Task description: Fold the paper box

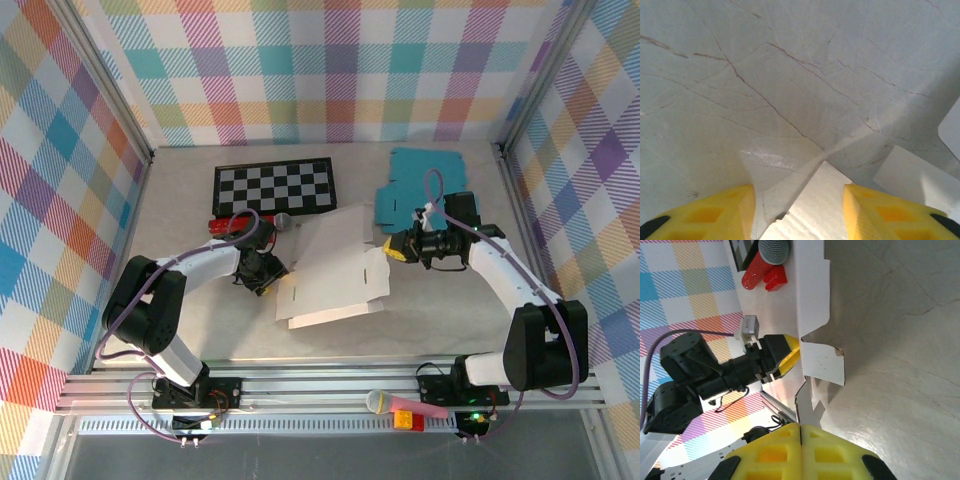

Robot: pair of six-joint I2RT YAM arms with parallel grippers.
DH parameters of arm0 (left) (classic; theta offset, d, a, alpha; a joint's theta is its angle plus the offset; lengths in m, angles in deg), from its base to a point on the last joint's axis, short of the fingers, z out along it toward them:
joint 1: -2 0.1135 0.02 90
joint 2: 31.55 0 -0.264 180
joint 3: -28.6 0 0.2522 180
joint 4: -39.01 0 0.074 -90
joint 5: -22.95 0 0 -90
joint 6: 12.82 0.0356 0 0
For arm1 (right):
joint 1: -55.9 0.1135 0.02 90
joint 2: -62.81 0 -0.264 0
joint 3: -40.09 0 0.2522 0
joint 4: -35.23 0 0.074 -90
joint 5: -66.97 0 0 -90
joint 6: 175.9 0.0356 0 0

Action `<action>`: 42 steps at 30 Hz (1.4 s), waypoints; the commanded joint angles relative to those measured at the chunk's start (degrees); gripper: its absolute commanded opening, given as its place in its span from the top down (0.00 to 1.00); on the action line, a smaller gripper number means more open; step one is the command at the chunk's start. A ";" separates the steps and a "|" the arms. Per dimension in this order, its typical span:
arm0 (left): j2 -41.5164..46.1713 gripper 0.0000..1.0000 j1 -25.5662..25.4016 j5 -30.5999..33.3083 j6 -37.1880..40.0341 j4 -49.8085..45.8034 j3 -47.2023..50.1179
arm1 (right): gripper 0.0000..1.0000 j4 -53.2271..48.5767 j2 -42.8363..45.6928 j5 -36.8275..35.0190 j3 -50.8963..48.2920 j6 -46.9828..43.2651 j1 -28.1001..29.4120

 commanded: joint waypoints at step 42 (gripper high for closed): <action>24.94 1.00 -35.31 53.89 66.45 17.41 7.73 | 1.00 -13.05 -13.74 0.43 30.07 19.67 0.78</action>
